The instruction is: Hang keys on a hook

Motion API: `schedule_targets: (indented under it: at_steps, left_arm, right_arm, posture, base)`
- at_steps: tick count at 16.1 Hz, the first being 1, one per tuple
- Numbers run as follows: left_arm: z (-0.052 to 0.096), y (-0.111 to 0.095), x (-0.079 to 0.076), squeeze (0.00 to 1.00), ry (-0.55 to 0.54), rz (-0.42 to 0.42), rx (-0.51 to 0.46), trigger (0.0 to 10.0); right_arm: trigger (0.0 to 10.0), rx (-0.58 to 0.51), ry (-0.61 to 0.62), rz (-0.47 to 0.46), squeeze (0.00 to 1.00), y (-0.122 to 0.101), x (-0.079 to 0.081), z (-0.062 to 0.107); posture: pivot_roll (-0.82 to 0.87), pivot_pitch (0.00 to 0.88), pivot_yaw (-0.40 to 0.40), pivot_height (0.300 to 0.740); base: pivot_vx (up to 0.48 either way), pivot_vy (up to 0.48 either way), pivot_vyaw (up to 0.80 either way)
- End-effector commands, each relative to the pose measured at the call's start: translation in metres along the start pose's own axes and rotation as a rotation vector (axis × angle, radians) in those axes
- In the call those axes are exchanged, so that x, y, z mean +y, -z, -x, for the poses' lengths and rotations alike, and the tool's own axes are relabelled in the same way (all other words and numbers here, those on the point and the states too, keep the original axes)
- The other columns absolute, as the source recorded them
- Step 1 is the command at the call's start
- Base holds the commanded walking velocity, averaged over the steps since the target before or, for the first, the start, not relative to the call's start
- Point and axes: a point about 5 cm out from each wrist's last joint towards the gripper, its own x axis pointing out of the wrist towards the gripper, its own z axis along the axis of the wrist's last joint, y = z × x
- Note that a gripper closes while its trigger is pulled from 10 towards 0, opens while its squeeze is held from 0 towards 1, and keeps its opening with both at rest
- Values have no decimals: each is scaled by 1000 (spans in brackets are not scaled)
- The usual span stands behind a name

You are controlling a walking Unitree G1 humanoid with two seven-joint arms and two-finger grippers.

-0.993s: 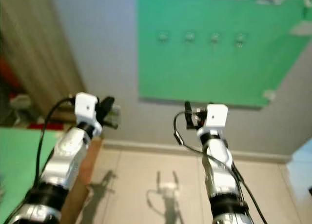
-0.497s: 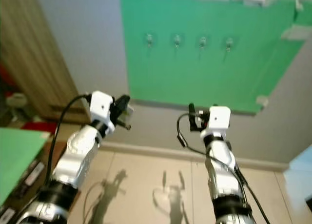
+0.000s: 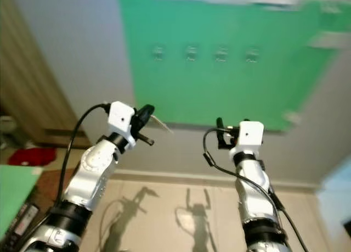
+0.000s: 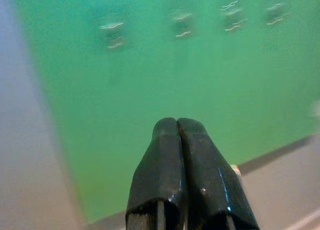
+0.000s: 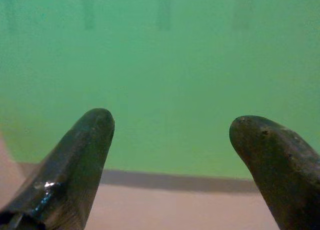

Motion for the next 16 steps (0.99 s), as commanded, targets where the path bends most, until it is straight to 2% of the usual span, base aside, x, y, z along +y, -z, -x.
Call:
schedule_targets:
  at_steps: [1,9,16]
  left_arm:
    - [-3,-5,2,0,-6,-7,-16,0]
    - [-4,-4,-1,0,23,-30,-4,0]
    - [-16,-15,-9,0,112,-22,-17,0]
  right_arm:
    - [10000,-5,-19,20,0,-2,2,-2]
    - [10000,-3,-37,23,0,-1,5,-2]
    - [10000,2,-49,25,0,0,6,-2]
  posture:
    - [-15,0,26,740]
    - [-14,0,24,740]
    - [-16,0,20,740]
  base:
    - [465,0,0]
    - [475,0,0]
    - [0,0,0]
